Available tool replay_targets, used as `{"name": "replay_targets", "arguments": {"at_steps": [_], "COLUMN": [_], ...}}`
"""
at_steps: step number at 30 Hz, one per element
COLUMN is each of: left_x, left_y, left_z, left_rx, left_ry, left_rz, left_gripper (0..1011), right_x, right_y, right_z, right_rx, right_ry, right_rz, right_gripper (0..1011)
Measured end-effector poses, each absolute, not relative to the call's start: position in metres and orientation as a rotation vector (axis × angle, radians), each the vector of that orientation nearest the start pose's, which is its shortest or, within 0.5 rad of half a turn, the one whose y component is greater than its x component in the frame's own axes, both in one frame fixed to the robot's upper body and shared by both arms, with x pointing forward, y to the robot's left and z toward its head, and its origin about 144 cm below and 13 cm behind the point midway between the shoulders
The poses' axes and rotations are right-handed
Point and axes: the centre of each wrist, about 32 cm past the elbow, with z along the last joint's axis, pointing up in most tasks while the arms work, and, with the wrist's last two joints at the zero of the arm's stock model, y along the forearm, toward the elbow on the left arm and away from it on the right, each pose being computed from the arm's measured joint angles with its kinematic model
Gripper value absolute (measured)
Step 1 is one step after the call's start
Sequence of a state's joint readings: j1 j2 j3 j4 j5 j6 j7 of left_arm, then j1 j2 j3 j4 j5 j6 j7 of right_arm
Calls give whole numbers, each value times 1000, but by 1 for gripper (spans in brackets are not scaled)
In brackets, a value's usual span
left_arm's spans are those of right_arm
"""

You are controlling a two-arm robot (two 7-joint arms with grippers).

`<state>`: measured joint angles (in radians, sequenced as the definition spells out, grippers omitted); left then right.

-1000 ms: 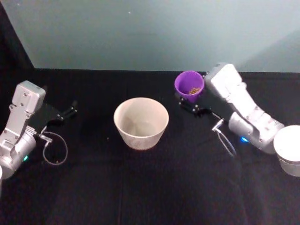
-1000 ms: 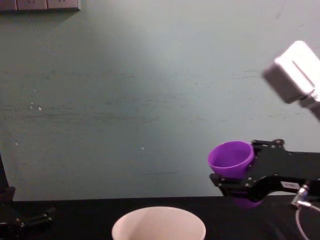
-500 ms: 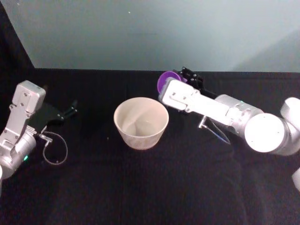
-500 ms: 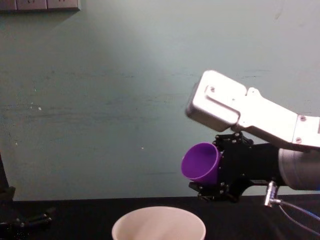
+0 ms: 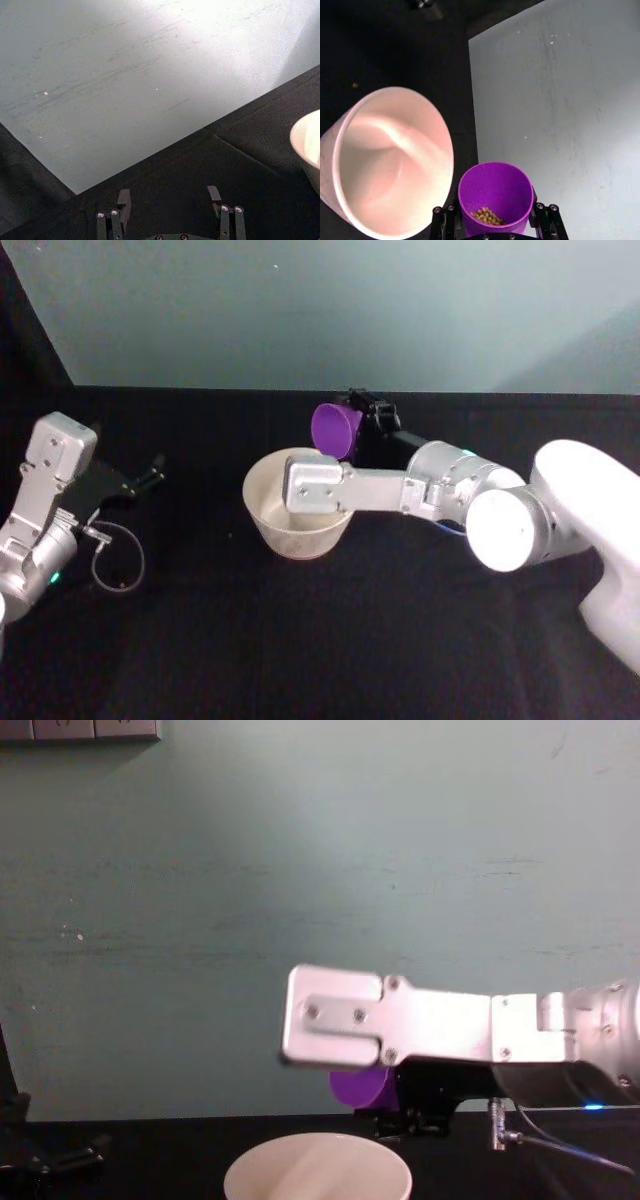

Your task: Pick up the cup and pour the mung beans from the cup into the bowl.

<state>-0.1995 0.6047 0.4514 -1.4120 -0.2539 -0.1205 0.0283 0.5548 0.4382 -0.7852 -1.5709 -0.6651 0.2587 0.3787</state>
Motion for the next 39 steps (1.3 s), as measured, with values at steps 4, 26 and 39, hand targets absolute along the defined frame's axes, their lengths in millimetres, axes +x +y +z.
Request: {"name": "replay_targets", "arguments": {"at_steps": [4, 26, 39], "left_x": [489, 489, 489], "left_y": [310, 310, 310], "left_z": [1140, 1140, 1140], "left_rx": [304, 305, 304], "left_ry": [-285, -285, -285], "left_rz": [1248, 1248, 1248], "left_gripper": [1000, 1000, 1000], "right_x": [524, 518, 515], "right_y": [-138, -121, -117], "right_z": [1247, 1240, 1238], "right_rx": [-933, -1061, -1078], "right_ry": [-1082, -1263, -1309], "right_rz": [-647, -543, -523], "right_gripper": [729, 729, 729]}}
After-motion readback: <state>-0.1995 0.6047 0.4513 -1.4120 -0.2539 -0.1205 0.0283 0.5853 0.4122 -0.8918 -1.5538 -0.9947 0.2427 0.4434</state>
